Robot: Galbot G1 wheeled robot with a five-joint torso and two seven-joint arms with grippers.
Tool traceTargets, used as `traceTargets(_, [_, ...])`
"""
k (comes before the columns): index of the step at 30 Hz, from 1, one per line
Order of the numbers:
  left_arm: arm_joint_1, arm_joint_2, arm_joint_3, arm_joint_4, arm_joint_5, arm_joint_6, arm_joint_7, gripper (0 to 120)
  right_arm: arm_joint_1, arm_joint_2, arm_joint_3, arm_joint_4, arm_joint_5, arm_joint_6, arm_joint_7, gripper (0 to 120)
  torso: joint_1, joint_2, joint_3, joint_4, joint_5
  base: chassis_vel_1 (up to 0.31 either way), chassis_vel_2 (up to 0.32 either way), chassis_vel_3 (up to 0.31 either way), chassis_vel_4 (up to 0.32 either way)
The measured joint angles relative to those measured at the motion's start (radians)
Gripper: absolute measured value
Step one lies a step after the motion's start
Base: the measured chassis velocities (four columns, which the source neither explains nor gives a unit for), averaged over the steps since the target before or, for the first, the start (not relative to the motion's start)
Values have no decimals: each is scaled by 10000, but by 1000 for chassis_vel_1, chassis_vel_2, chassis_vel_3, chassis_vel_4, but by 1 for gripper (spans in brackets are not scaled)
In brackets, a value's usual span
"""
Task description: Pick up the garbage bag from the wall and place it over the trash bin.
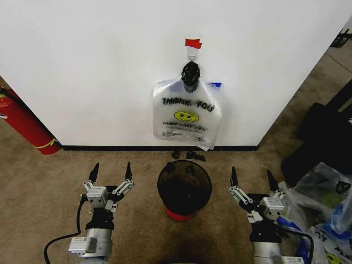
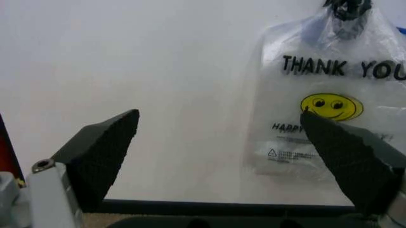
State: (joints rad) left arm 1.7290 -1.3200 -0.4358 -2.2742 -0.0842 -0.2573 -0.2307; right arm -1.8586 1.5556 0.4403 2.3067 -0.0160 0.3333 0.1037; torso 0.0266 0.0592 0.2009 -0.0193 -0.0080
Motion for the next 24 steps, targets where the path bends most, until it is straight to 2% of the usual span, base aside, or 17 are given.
traceTargets(24, [-159, 30, 58, 225, 5, -22, -35, 100, 104, 5, -88, -305, -154, -51, -10, 100, 0, 0, 0, 0, 0, 0, 0, 0, 0])
